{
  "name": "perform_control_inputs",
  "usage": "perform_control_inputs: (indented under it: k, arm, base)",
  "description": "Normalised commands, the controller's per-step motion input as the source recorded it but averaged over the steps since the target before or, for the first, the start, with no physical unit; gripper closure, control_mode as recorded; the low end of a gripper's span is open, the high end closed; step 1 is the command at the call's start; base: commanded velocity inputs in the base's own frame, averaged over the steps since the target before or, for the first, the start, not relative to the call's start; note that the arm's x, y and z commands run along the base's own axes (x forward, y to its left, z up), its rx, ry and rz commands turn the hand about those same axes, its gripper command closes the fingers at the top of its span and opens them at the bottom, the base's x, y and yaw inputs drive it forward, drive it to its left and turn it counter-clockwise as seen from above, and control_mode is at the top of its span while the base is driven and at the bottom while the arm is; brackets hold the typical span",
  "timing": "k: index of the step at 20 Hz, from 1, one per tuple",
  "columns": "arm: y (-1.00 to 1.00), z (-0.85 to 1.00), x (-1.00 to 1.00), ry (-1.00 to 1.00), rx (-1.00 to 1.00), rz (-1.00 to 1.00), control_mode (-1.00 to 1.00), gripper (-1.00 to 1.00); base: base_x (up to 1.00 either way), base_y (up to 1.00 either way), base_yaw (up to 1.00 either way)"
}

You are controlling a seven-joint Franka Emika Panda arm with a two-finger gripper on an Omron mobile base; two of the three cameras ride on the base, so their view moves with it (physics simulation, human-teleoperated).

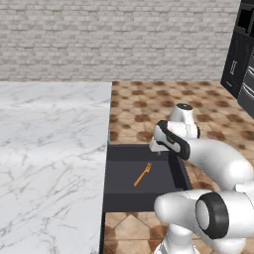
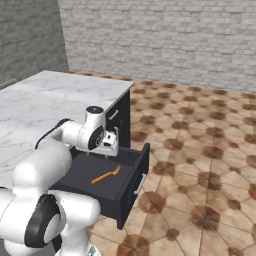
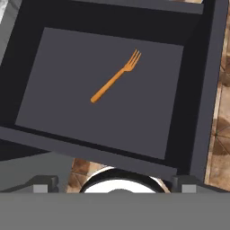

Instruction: Organize the utensils by type. Pick up the wooden spoons from the counter and place them in the open cabinet. Then pick up the metallic utensils from the counter and place them in the open drawer.

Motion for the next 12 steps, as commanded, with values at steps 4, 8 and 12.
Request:
perform_control_inputs:
  k: [4, 8, 12]
  arm:
    - [-0.06, 0.60, -0.32, 0.00, 0.00, 0.00, -1.00, -1.00]
    - [-0.01, 0.41, -0.40, 0.00, 0.00, 0.01, -1.00, -1.00]
    - [0.00, 0.25, -0.28, 0.01, -0.02, 0.01, -1.00, -1.00]
  base:
    - [0.00, 0.00, 0.00]
    - [0.00, 0.00, 0.00]
    - [0.00, 0.00, 0.00]
